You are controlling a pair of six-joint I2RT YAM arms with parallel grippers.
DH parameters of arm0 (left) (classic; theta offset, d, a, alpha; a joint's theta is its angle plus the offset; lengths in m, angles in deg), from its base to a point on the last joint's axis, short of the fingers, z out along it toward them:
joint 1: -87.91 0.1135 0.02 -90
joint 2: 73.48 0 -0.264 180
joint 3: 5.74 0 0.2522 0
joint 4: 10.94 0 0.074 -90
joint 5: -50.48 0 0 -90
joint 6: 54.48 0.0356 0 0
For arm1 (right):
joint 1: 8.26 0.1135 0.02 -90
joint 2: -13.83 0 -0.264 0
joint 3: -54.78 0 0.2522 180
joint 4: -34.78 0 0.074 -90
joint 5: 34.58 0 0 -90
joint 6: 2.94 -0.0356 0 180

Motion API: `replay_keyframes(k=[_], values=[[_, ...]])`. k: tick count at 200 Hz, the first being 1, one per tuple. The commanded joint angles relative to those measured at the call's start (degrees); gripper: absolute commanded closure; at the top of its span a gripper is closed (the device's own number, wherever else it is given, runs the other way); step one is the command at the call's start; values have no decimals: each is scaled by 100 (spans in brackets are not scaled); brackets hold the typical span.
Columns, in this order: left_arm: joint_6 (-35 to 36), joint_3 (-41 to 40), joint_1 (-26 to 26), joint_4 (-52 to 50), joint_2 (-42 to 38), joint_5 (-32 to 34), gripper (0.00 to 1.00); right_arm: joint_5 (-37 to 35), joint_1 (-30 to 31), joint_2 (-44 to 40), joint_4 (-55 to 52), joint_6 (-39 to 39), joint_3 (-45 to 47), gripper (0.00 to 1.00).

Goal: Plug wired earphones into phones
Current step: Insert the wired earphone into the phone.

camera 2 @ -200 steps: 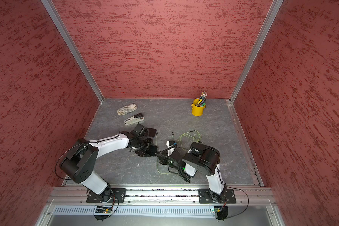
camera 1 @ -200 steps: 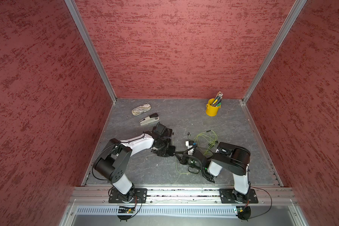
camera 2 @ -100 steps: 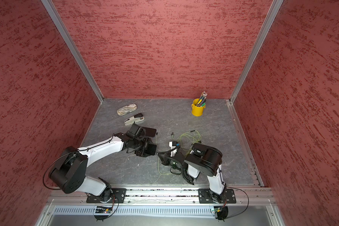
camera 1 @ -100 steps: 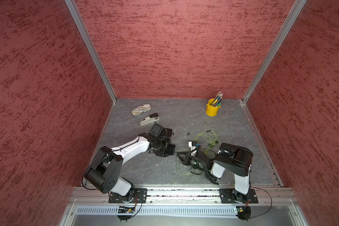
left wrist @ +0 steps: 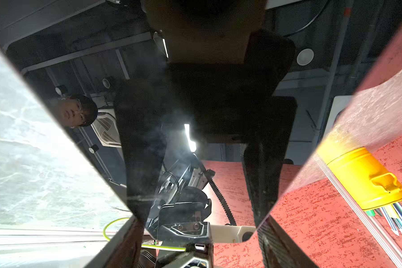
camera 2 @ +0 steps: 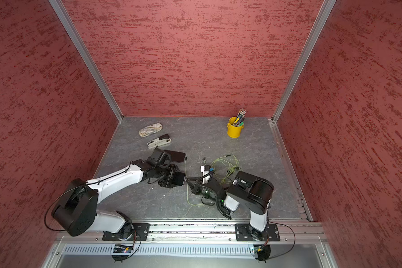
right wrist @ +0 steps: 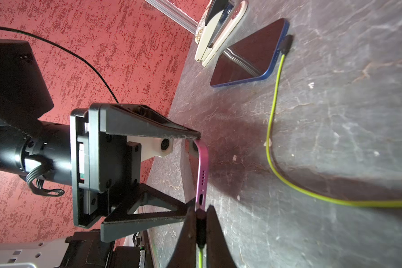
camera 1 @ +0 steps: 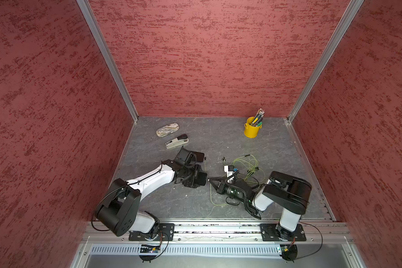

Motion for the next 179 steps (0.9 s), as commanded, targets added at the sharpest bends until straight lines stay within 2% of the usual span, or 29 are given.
replay_keyframes(k=[1,179], values=[[-63,-18,-10,87,-180,-83,31,-18,-28,-107,-187,74,-136,100],[-211,-1,9,-37,-237,84,31,-73,-7,-363,-701,308,-257,100]])
